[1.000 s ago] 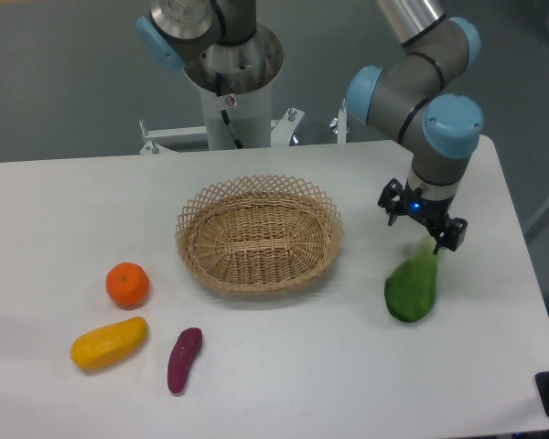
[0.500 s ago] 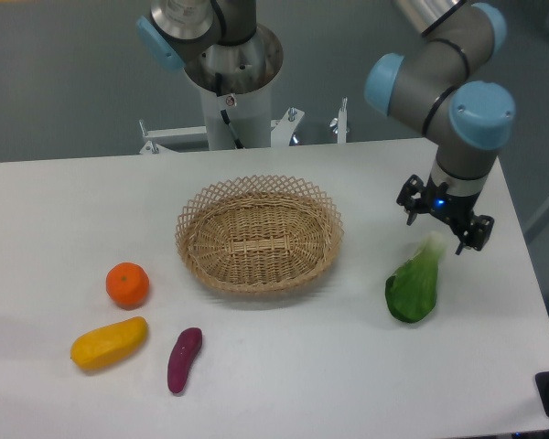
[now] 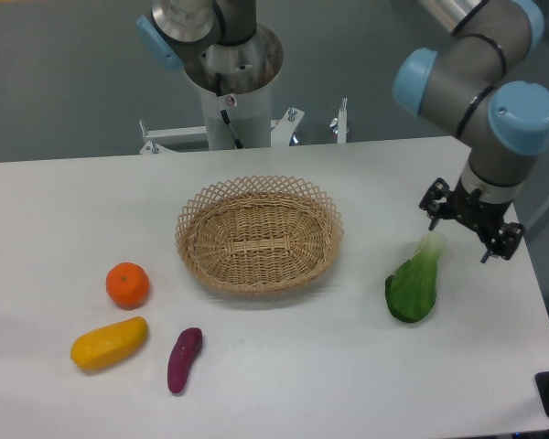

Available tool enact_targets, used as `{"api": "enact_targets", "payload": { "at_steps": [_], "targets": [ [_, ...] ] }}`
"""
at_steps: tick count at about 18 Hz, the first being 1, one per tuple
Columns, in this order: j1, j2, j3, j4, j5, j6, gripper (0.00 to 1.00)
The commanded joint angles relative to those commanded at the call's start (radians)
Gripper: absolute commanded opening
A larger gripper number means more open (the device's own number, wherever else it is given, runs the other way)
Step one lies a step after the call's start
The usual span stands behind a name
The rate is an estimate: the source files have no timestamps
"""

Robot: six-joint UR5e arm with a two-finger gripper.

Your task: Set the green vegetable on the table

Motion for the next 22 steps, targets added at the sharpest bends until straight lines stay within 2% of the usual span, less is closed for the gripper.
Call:
{"api": "enact_targets", "payload": {
  "at_steps": [6, 22],
  "targets": [
    [-0.002, -0.058, 0.069, -0.003, 0.008, 0.003, 1.00],
    [-0.011, -0.072, 0.068, 0.006, 0.009, -0.009, 1.00]
  ]
}}
